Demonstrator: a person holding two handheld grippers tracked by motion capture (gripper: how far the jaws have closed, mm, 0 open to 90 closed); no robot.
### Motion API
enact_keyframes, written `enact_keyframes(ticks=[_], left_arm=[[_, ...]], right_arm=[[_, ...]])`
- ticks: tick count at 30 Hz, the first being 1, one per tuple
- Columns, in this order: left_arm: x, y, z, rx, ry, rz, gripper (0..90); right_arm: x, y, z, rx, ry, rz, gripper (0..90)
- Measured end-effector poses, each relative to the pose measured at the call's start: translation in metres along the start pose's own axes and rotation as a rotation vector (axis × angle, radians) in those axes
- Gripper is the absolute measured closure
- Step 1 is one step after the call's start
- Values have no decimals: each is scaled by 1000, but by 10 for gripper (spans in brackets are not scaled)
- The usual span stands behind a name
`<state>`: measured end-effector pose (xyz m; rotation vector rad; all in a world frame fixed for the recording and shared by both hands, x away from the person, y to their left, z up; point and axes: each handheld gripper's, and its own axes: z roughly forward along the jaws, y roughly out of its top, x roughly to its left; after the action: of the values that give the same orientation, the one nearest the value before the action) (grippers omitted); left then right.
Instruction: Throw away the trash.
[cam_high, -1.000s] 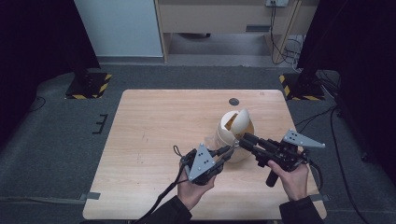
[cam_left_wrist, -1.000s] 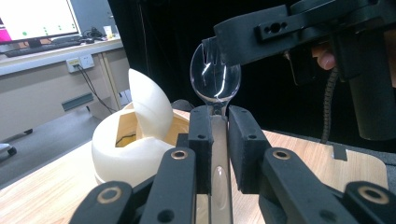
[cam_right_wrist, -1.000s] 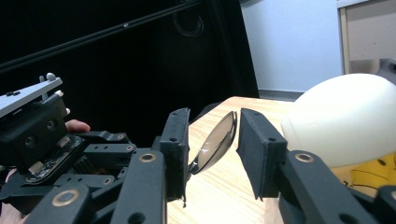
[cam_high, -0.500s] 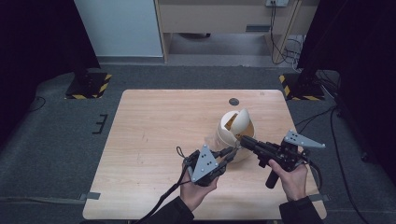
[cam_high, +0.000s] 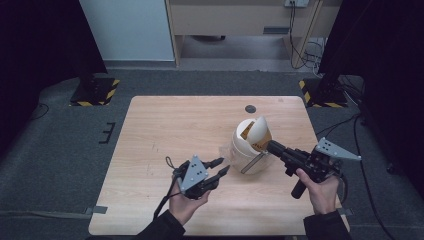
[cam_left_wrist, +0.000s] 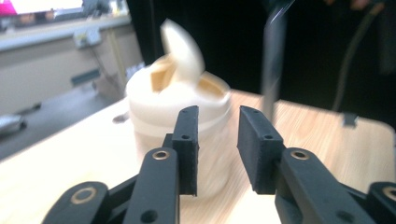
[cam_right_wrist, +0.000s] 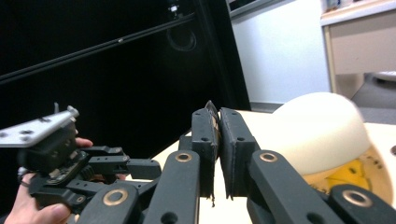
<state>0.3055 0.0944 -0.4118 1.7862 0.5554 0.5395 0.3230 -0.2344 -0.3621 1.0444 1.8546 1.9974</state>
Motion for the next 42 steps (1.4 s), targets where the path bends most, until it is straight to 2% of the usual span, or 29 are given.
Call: enact_keyframes(ticks=[1, 4, 5, 6, 7, 8, 9, 10, 11, 13, 14, 15, 18, 19, 20, 22, 24, 25, 26, 28, 30, 31, 32, 33, 42], left_arm=[[12, -10, -10, 50, 16, -11, 643], [30, -28, -25, 106, 34, -43, 563], [30, -28, -25, 106, 34, -43, 550], [39, -38, -33, 129, 49, -69, 516], [52, -51, -42, 169, 71, -119, 495], [52, -51, -42, 169, 71, -119, 477], [68, -68, -52, 199, 91, -186, 437], [68, -68, -52, 199, 91, -186, 421], [83, -84, -62, 232, 126, -243, 392], [95, -95, -68, 268, 162, -262, 362], [95, -95, -68, 268, 162, -262, 342], [107, -103, -73, 288, 205, -283, 326], [121, -113, -75, 324, 256, -334, 272], [121, -113, -75, 324, 256, -334, 258], [125, -117, -75, 355, 273, -340, 251], [128, -120, -72, 387, 294, -352, 229], [129, -123, -68, 420, 288, -349, 216], [129, -123, -68, 420, 288, -349, 215], [128, -123, -66, 430, 279, -342, 209], [125, -124, -61, 457, 252, -317, 195], [125, -124, -60, 469, 246, -304, 182], [123, -125, -58, 489, 238, -279, 180], [123, -125, -58, 489, 238, -279, 177], [122, -125, -56, 498, 233, -273, 172], [122, -127, -55, 513, 228, -269, 165]], right_arm=[[-1, 1, -2, -7, -5, -3, 852], [-3, 5, -7, -29, -19, -13, 852], [-3, 6, -8, -34, -21, -16, 852], [-4, 8, -10, -43, -26, -18, 852], [-5, 9, -12, -50, -30, -21, 852], [-6, 10, -13, -53, -34, -24, 852], [-7, 11, -14, -58, -41, -28, 852], [-7, 11, -14, -58, -41, -28, 852], [-8, 12, -16, -63, -52, -37, 852], [-9, 14, -19, -70, -63, -42, 852], [-10, 15, -20, -75, -70, -47, 852], [-11, 16, -21, -77, -78, -51, 853], [-14, 19, -26, -83, -106, -72, 853], [-15, 20, -27, -87, -116, -73, 853], [-15, 20, -27, -87, -116, -73, 853], [-19, 22, -30, -101, -154, -95, 853], [-21, 22, -30, -106, -181, -109, 853], [-21, 22, -30, -106, -181, -109, 853], [-25, 21, -28, -114, -205, -117, 854], [-28, 19, -25, -115, -223, -119, 854], [-30, 18, -23, -116, -235, -124, 854], [-34, 15, -18, -117, -259, -137, 855], [-34, 15, -18, -117, -259, -137, 855], [-38, 12, -13, -120, -287, -151, 855], [-47, -1, 7, -109, -339, -189, 854]])
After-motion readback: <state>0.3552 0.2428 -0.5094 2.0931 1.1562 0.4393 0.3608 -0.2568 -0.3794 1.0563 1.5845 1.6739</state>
